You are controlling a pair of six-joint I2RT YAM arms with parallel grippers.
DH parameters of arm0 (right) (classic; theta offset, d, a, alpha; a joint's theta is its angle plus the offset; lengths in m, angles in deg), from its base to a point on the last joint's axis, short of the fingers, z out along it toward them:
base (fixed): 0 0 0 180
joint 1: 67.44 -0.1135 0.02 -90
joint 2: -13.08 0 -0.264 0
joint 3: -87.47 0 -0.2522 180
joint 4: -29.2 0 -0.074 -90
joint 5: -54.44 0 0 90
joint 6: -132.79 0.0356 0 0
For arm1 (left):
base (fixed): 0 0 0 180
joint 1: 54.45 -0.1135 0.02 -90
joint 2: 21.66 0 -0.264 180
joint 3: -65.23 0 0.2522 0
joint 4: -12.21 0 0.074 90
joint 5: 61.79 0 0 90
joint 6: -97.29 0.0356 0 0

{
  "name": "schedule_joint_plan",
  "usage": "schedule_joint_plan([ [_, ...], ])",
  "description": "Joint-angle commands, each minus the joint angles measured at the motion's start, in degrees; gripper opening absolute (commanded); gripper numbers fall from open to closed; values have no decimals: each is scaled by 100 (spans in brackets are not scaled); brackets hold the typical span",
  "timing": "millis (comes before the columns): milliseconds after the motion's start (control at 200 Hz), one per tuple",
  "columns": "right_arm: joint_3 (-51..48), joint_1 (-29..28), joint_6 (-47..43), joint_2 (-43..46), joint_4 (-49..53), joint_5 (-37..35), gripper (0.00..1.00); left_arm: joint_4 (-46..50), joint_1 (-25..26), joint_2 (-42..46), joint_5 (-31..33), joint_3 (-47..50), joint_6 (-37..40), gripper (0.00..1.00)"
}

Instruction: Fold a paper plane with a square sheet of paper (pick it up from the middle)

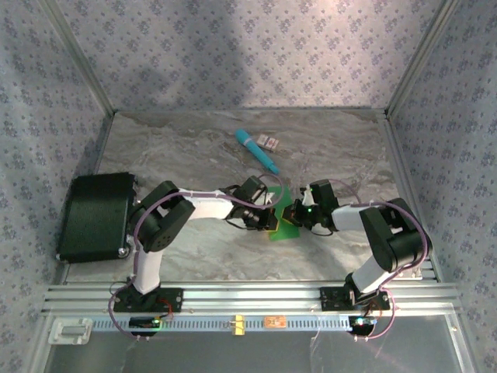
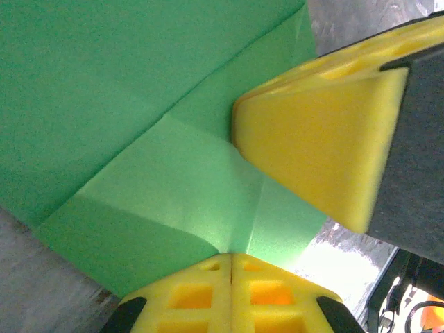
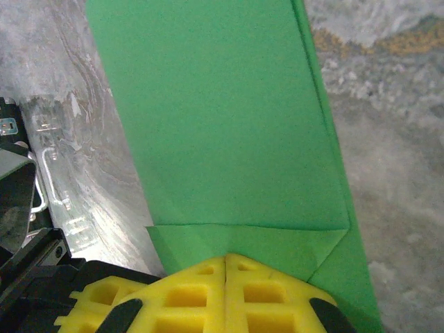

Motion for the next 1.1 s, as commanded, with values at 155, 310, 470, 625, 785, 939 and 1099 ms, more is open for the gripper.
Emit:
schedule_joint_plan([
  [155, 92, -17, -85, 672, 725, -127, 0, 622, 107, -19, 308, 185, 194, 3],
  [310, 3, -249, -39, 549, 594, 30, 0, 562, 108, 9, 372, 182, 175, 2],
  [470, -88, -177, -71, 94, 480, -69, 0, 526, 98, 77, 456, 225, 156, 1],
  [625, -19, 276, -213, -154, 437, -105, 0, 532, 100, 54, 457, 238, 155, 1],
  [785, 261, 693, -283, -326, 445, -120, 0, 556, 89, 8, 458, 237, 165, 0],
  [939, 502, 970, -317, -451, 487, -250, 0, 587, 78, -1, 485, 243, 177, 0],
  [1099, 506, 1017, -313, -309, 467, -177, 0, 567, 29, 44, 521, 317, 184, 0],
])
